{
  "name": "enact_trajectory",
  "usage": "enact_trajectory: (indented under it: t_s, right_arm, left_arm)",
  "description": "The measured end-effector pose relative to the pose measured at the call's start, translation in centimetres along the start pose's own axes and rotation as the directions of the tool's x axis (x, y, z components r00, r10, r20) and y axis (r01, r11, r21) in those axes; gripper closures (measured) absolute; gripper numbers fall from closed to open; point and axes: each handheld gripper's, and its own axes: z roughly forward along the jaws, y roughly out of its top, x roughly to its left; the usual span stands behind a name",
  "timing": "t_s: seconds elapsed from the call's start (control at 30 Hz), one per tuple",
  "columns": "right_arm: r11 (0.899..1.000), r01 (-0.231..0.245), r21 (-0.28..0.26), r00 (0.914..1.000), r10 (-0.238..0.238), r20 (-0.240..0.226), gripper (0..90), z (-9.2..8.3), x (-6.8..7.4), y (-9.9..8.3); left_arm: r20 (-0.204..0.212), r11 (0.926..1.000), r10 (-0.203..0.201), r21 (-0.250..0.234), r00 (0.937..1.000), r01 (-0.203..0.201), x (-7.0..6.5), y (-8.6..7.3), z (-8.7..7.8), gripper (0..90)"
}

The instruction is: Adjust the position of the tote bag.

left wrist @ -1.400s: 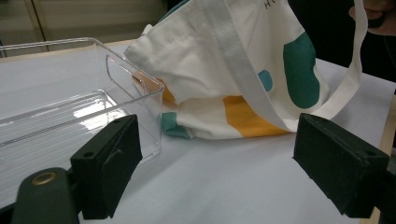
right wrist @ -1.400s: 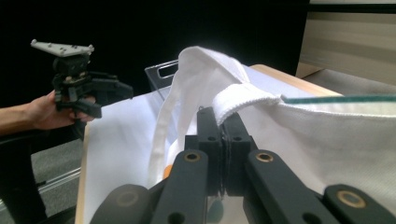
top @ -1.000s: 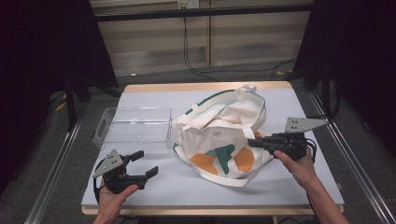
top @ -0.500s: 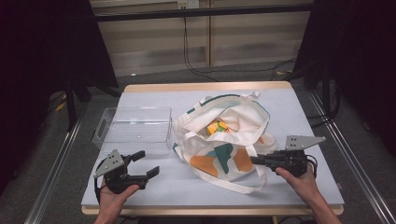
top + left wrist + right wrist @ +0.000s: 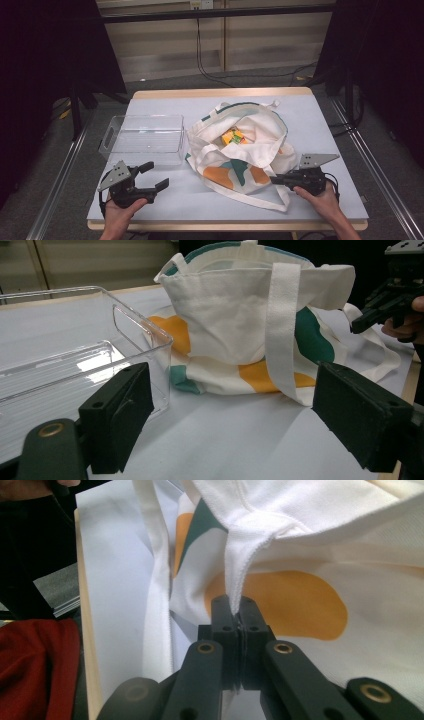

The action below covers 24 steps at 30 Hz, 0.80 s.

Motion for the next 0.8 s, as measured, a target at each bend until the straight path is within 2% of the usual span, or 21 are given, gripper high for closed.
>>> enact_trajectory:
  t_s: [0.07, 0.1, 0.2, 0.37, 0.43, 0.5, 0.53, 0.6, 0.63, 0.7, 0.73, 0.8]
  right_arm:
    - [1.0, -0.007, 0.011, 1.0, 0.007, 0.0, 88.2, 0.2, -0.1, -0.2]
    - [0.999, -0.009, 0.045, 1.0, 0.009, 0.001, 88.2, 0.8, -0.1, -0.5]
    - [0.997, -0.004, 0.073, 1.0, 0.003, 0.007, 88.2, 1.5, -0.2, -0.6]
    - [0.997, -0.004, 0.08, 0.9998, 0.002, 0.018, 87.9, 1.8, -0.5, -0.6]
    - [0.998, 0.0, 0.063, 0.9998, -0.002, 0.022, 87.6, 1.5, -0.4, -0.5]
    - [0.999, -0.001, 0.047, 0.9999, 0.0, 0.014, 86.6, 1.3, -0.4, -0.4]
    - [1.0, -0.006, 0.018, 0.9996, 0.005, 0.028, 81.2, 0.8, -0.4, -0.2]
    - [1.0, -0.005, 0.013, 0.9997, 0.005, 0.024, 79.7, 0.7, -0.5, -0.2]
    - [1.0, -0.007, -0.004, 0.9995, 0.007, 0.031, 71.1, 0.5, -0.5, -0.1]
    - [1.0, -0.01, -0.017, 0.9995, 0.01, 0.028, 63.6, 0.3, -0.5, 0.2]
    - [1.0, -0.01, -0.017, 0.9995, 0.01, 0.028, 63.6, 0.3, -0.5, 0.2]
    - [0.999, -0.012, -0.032, 0.9993, 0.013, 0.034, 57.5, 0.2, -0.4, 0.5]
  left_arm:
    - [0.0, 1.0, 0.001, 0.001, 1.0, -0.001, 0.0, 0.0, 0.0, 15.9]
    - [-0.005, 1.0, 0.005, 0.003, 1.0, -0.005, 0.0, 0.0, 0.1, 15.9]
    - [0.007, 0.9998, 0.014, 0.014, 0.9999, -0.015, -0.3, 0.0, 0.3, 15.9]
    - [0.017, 0.9997, 0.019, 0.014, 0.9997, -0.02, -0.5, 0.1, 0.4, 19.3]
    - [0.041, 0.9997, 0.019, 0.017, 0.999, -0.02, -0.6, 0.2, 0.5, 21.0]
    - [0.039, 0.9997, 0.012, 0.019, 0.9992, -0.013, -0.8, 0.3, 0.5, 24.2]
    - [0.056, 0.9996, 0.019, 0.021, 0.9983, -0.02, -1.0, 0.6, 0.7, 26.5]
    - [0.061, 0.9994, 0.022, 0.024, 0.9979, -0.023, -1.2, 0.8, 0.9, 29.3]
    - [0.086, 0.9996, 0.016, 0.021, 0.9962, -0.018, -1.5, 1.2, 1.2, 30.5]
    - [0.1, 0.9993, 0.026, 0.025, 0.9946, -0.029, -1.9, 1.8, 1.6, 33.5]
    - [0.1, 0.9993, 0.026, 0.025, 0.9946, -0.029, -1.9, 1.8, 1.6, 34.1]
    - [0.124, 0.9986, 0.038, 0.031, 0.9916, -0.042, -2.3, 2.5, 2.2, 34.7]
